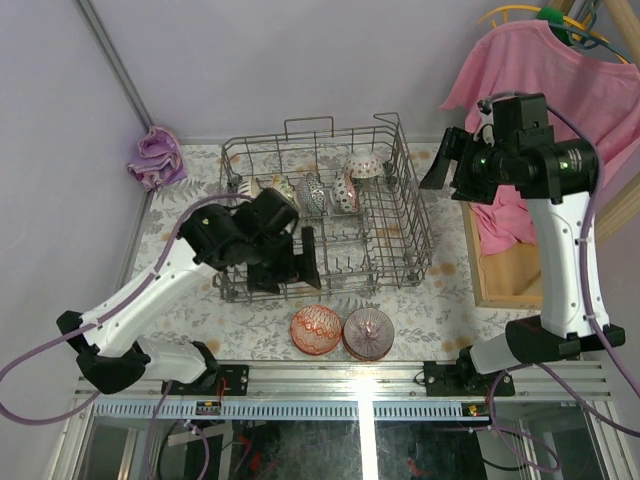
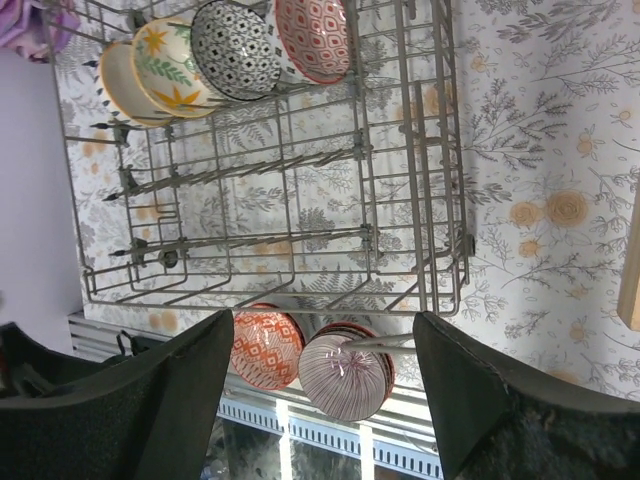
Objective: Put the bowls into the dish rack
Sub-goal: Adjust the dish rack at the center of the board, then pick up the bowl from the center of the board.
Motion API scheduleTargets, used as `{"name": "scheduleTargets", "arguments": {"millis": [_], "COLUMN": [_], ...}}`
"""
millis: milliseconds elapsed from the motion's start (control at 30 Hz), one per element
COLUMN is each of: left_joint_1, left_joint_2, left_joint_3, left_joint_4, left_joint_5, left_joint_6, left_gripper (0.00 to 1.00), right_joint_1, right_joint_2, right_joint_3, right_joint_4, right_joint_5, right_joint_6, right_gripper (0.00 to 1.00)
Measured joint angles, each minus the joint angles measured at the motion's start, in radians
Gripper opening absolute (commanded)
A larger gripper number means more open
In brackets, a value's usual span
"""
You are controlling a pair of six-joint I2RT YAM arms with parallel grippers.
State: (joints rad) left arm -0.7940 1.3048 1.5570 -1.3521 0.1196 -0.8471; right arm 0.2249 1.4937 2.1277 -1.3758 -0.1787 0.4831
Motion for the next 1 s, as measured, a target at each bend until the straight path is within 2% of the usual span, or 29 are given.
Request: {"name": "scheduleTargets", "arguments": {"millis": [100,233,300,367,433,567,667,767,867,1000], "left_joint_1": [-0.142,-0.277,-0.316,-0.339,-0.343,-0.348,-0.351,-0.337,-0.279,-0.137], "left_joint_2": [0.017,0.083,0.129,0.160,0.163,0.180,0.210,0.208,0.170,0.095], "left_joint_3": [0.012,0.035,0.050,0.043,0.008,-0.055,-0.055,-0.036,-0.042,-0.066], "left_joint_4": [-0.014,-0.018,-0.014,-0.002,0.021,0.060,0.080,0.082,0.090,0.094], "left_joint_5": [-0.015,-0.050,-0.071,-0.085,-0.092,-0.097,-0.111,-0.138,-0.146,-0.153], "left_joint_6": [-0.056,-0.109,-0.125,-0.140,-0.153,-0.166,-0.171,-0.179,-0.182,-0.171], "left_gripper": [0.90,0.89,0.78,0.62,0.49,0.46,0.41,0.27,0.26,0.30], "right_joint_1": [0.000,0.000,-0.001,-0.001,-0.001,-0.001,-0.001,-0.001,-0.001,0.021], "right_joint_2": [-0.054,-0.148,-0.185,-0.211,-0.226,-0.233,-0.227,-0.207,-0.174,-0.090], "right_joint_3": [-0.027,-0.084,-0.106,-0.119,-0.128,-0.143,-0.140,-0.117,-0.113,-0.102], "right_joint_4": [0.010,0.014,0.015,0.015,0.015,0.008,-0.001,-0.004,0.006,0.026], "right_joint_5": [-0.021,-0.047,-0.056,-0.072,-0.085,-0.105,-0.122,-0.150,-0.193,-0.218], "right_joint_6": [0.004,0.008,0.011,0.014,0.015,0.015,0.011,0.006,0.007,0.007], "right_gripper": [0.77,0.76,0.75,0.75,0.75,0.74,0.68,0.62,0.63,0.66]}}
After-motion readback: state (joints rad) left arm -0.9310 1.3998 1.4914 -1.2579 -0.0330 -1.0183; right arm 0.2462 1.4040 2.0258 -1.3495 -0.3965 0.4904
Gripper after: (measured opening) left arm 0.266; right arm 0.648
